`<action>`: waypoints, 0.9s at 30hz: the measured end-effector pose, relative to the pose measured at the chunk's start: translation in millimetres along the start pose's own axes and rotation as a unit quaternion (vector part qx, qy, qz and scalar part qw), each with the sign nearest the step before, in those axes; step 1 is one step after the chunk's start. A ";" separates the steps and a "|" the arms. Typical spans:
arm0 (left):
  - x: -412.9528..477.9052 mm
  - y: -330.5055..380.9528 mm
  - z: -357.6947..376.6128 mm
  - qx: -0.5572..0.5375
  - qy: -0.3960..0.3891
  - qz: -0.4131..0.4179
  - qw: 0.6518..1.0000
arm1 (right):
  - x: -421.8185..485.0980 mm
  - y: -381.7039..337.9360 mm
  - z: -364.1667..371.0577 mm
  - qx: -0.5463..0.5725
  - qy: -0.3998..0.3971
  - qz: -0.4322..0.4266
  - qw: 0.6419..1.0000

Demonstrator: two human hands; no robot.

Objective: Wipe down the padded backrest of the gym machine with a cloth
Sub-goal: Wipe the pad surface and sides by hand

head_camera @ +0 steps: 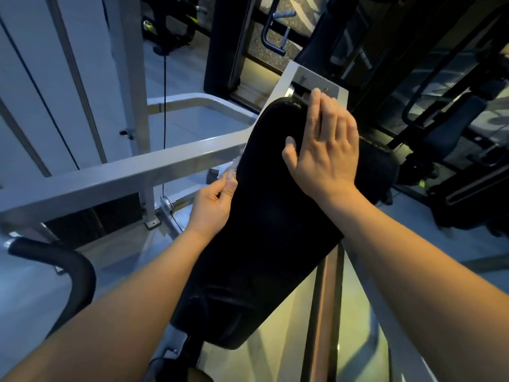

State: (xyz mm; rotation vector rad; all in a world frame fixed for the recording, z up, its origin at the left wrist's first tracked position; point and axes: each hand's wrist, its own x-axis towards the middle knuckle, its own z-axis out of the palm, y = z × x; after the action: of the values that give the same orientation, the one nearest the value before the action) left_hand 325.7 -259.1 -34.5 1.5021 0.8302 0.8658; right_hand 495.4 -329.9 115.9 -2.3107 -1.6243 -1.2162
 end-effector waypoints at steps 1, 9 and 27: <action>-2.1 0.2 -2.4 -0.003 -0.002 -0.004 1.000 | -3.0 -4.0 -3.3 0.010 0.003 -0.047 0.999; -25.5 -32.4 -16.8 0.051 -0.037 -0.120 0.991 | -27.9 -28.5 23.4 -0.016 -0.008 -0.302 0.953; 45.6 28.2 -5.9 -0.035 -0.087 -0.006 0.996 | -33.7 -31.8 38.4 -0.031 0.055 -0.297 0.953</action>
State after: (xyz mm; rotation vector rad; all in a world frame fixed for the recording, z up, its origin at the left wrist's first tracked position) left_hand 343.1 -219.0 -2.9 1.4857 0.6726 0.7363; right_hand 486.5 -323.9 56.7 -1.7827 -2.3593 -1.4712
